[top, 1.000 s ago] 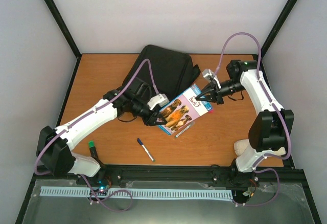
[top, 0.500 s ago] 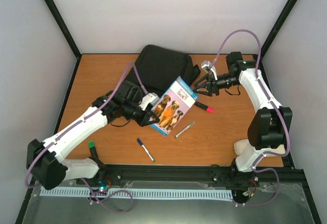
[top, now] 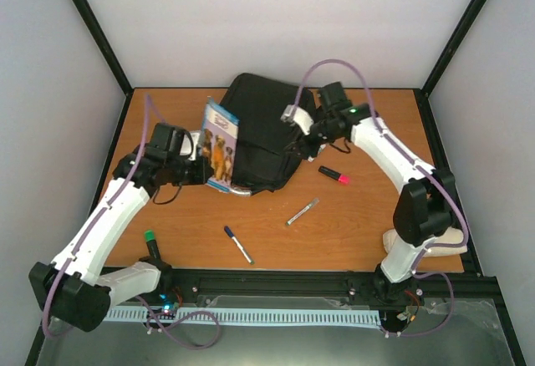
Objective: Pack the student bag
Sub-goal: Pick up the book from the center of the board.
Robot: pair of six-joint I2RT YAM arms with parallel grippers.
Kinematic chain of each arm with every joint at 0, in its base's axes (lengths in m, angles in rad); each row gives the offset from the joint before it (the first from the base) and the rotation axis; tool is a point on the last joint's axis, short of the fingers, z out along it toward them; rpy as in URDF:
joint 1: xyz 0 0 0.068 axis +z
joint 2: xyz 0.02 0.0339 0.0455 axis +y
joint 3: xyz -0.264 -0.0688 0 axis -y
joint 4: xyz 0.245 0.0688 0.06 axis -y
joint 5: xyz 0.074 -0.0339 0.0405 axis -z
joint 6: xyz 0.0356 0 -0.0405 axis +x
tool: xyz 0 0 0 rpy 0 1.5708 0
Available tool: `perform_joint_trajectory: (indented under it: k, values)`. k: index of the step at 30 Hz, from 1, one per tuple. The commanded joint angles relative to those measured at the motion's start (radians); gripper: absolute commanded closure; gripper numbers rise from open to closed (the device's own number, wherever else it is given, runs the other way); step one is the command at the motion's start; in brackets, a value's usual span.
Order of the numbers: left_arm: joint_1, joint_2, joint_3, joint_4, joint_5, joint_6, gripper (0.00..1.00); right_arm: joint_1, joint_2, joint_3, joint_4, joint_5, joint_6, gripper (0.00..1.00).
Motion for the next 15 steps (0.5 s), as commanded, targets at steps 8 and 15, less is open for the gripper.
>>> perform_joint_trajectory:
  k: [8,15]
  values:
    - [0.174,-0.108,0.032,-0.151,-0.282,-0.101,0.99,0.371,0.192,0.139,0.123,0.535,0.000,0.43]
    - [0.183,-0.113,-0.031,-0.190,-0.336,-0.159,0.99,0.453,0.321,0.223,0.145,0.650,-0.003,0.39]
